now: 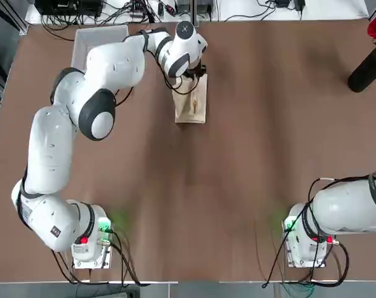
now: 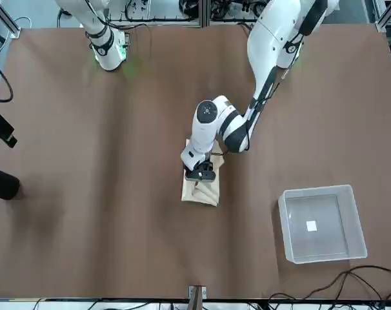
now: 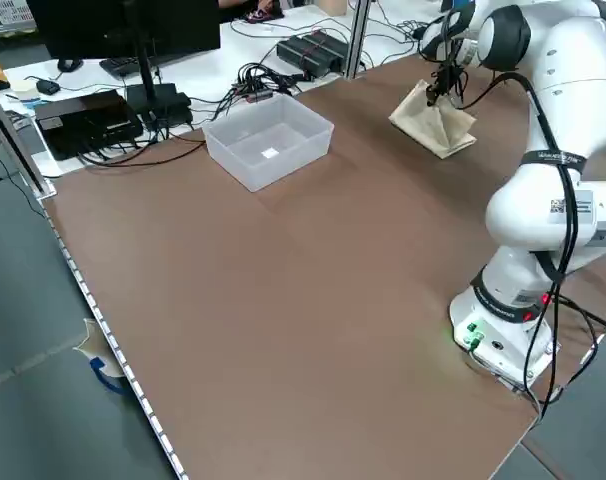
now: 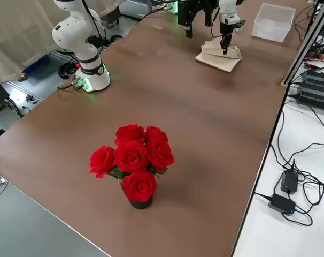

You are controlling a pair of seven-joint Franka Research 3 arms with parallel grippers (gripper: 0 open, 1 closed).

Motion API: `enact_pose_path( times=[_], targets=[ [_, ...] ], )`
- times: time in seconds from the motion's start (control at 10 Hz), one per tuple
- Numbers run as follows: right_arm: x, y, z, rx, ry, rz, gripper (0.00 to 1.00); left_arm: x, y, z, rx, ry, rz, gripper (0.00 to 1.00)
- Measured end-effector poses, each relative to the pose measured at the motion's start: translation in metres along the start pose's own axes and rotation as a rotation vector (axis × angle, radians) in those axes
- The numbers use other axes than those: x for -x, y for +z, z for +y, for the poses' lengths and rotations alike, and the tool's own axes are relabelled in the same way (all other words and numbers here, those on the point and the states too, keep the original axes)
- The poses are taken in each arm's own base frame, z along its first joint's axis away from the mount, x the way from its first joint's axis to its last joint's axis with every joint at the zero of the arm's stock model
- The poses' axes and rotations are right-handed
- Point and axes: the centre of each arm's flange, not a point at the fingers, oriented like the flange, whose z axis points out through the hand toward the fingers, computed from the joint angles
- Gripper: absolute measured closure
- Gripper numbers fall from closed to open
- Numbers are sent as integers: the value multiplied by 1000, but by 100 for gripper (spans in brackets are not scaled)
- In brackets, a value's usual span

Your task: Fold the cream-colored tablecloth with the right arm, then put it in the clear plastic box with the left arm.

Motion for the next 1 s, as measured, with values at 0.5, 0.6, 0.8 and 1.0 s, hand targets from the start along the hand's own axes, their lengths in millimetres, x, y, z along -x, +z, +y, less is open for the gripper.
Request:
enact_pose_path(
  times=[0.5, 0.6, 0.8, 1.0],
  targets=[
    [0, 0, 0, 0, 0, 0, 0, -10, -11, 10, 68, -3, 59, 0],
    [0, 0, 0, 0, -1, 0, 0, -11, -13, 11, 70, -4, 62, 0],
    [0, 0, -1, -1, -2, 0, 0, -18, -22, 11, 61, -8, 63, 0],
    [0, 0, -1, -1, -2, 0, 0, -39, -58, 2, 36, -31, 43, 0]
  ],
)
